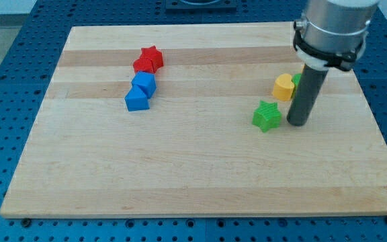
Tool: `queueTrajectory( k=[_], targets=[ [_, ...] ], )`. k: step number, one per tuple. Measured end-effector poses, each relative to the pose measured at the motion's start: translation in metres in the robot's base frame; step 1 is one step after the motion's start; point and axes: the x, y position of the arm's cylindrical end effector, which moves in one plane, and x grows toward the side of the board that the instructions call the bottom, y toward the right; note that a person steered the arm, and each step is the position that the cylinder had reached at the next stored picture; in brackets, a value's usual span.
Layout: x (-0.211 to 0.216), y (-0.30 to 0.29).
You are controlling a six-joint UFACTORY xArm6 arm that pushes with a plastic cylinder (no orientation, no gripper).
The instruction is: Move the green star to the bottom of the green circle
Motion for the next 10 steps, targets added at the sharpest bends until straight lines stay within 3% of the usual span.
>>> queueTrajectory(
  k=[3, 5, 8, 10],
  targets=[
    [0.023, -0.106],
    [0.003, -0.096],
    [-0.013, -0.03],
    [-0.014, -0.079]
  ],
)
